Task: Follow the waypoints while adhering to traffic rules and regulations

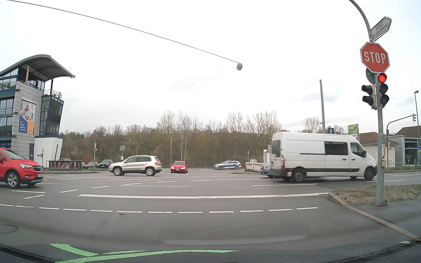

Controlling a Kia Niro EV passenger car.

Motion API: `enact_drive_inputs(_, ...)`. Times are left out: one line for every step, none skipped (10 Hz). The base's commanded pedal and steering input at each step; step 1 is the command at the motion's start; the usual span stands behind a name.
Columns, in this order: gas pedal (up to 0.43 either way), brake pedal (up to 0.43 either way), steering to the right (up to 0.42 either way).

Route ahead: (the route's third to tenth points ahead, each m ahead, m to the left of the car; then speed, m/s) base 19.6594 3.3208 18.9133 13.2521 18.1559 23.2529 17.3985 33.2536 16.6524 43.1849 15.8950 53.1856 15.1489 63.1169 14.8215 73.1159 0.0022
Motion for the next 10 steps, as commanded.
enact_drive_inputs(0.0, 0.415, -0.073)
enact_drive_inputs(0.0, 0.415, -0.073)
enact_drive_inputs(0.0, 0.415, -0.073)
enact_drive_inputs(0.0, 0.415, -0.073)
enact_drive_inputs(0.0, 0.415, -0.073)
enact_drive_inputs(0.0, 0.415, -0.073)
enact_drive_inputs(0.0, 0.415, -0.073)
enact_drive_inputs(0.0, 0.415, -0.073)
enact_drive_inputs(0.0, 0.415, -0.073)
enact_drive_inputs(0.0, 0.415, -0.073)
